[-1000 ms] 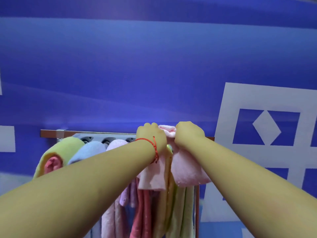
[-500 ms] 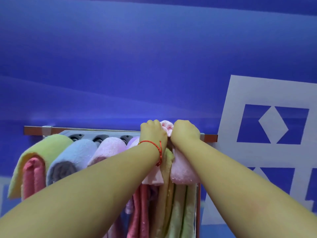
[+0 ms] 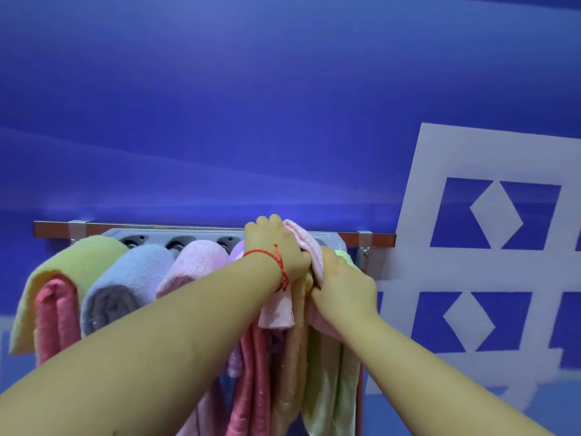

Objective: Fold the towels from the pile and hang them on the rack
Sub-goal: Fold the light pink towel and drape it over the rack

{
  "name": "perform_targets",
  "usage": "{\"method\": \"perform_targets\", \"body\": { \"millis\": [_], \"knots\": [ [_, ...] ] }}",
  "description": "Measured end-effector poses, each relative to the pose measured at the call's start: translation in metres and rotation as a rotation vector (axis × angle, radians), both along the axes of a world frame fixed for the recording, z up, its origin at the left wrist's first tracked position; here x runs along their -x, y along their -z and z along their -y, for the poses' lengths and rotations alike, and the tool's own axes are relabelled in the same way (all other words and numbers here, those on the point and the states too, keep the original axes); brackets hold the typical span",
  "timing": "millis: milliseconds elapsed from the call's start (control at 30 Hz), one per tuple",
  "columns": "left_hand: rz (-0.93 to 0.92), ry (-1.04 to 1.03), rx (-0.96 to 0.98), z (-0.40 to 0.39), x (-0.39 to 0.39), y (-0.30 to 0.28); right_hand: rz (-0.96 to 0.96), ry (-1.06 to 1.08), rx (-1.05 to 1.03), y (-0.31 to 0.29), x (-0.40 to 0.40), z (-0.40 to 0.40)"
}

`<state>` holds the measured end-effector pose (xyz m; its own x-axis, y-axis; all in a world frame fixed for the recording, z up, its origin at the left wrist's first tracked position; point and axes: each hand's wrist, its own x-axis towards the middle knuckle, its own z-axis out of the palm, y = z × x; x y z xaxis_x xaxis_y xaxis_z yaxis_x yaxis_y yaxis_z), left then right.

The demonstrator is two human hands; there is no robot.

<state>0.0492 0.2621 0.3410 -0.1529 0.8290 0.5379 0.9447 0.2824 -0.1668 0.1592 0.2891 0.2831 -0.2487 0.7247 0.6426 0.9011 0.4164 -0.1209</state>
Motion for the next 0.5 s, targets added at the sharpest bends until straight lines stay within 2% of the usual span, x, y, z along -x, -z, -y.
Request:
{"method": "perform_targets", "body": {
  "millis": [100, 167, 233, 367, 500],
  "knots": [
    [-0.047, -0.031, 0.002, 0.001, -0.006, 0.003, -0.194, -0.09, -0.058, 0.02, 0.0, -0.003],
    [-0.058, -0.05, 0.015, 0.001, -0.009, 0.004, -0.469, -0.189, 0.094, 0.034, 0.003, -0.001],
    [-0.065, -0.059, 0.037, 0.0, -0.011, 0.003, -0.697, -0.225, 0.344, 0.043, 0.009, 0.001],
    [-0.12, -0.079, 0.065, 0.0, -0.013, 0.006, -0.793, -0.249, 0.475, 0.05, 0.022, 0.002],
    [-0.143, -0.083, 0.059, -0.002, -0.012, 0.011, -0.673, -0.03, 0.369, 0.058, 0.011, -0.017]
  ]
}}
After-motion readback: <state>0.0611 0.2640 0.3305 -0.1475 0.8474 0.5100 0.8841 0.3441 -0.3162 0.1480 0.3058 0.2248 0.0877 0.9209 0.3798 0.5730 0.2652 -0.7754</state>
